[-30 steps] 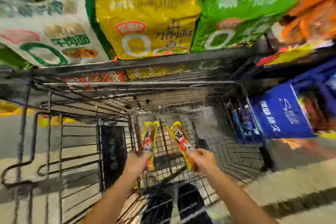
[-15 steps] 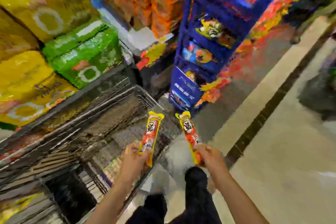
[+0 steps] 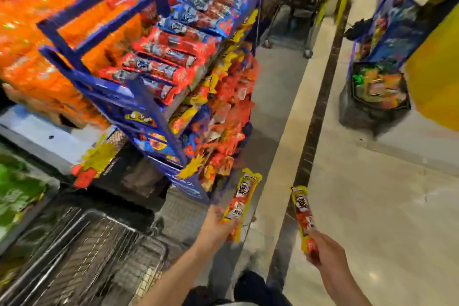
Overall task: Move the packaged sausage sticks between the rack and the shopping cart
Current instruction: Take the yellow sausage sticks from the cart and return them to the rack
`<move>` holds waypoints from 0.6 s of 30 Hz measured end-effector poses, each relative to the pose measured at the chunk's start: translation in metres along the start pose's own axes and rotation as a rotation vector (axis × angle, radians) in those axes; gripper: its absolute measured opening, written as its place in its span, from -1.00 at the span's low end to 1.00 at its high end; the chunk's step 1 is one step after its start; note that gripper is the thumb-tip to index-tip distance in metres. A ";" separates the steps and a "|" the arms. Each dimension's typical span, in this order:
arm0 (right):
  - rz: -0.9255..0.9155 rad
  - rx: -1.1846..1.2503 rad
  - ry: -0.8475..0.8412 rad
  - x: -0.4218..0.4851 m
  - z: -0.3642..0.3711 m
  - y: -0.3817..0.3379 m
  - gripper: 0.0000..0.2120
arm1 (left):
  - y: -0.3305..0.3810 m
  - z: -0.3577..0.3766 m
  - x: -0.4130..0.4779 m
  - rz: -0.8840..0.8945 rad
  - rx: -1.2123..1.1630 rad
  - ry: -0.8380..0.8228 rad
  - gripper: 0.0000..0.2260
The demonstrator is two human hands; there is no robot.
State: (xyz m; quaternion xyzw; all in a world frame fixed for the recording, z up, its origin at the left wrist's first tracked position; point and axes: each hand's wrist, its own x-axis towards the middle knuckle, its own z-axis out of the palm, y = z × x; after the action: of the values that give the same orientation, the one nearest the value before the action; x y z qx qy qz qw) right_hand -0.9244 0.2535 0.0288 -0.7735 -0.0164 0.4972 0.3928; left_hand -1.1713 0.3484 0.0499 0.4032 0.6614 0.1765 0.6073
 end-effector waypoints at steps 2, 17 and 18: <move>0.021 0.066 0.004 0.016 -0.009 -0.019 -0.70 | 0.026 0.019 0.007 0.013 -0.007 -0.011 -0.71; -0.248 -0.095 -0.284 0.110 0.056 -0.242 -0.83 | 0.172 0.055 0.103 0.179 -0.248 0.297 -0.74; -0.289 -0.121 -0.310 0.116 0.065 -0.262 -0.84 | 0.184 0.056 0.110 0.189 -0.301 0.338 -0.75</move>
State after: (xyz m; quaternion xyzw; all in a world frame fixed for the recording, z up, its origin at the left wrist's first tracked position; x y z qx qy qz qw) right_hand -0.8212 0.5214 0.0915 -0.6997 -0.2170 0.5468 0.4054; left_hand -1.0525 0.5289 0.0992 0.3333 0.6792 0.3941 0.5219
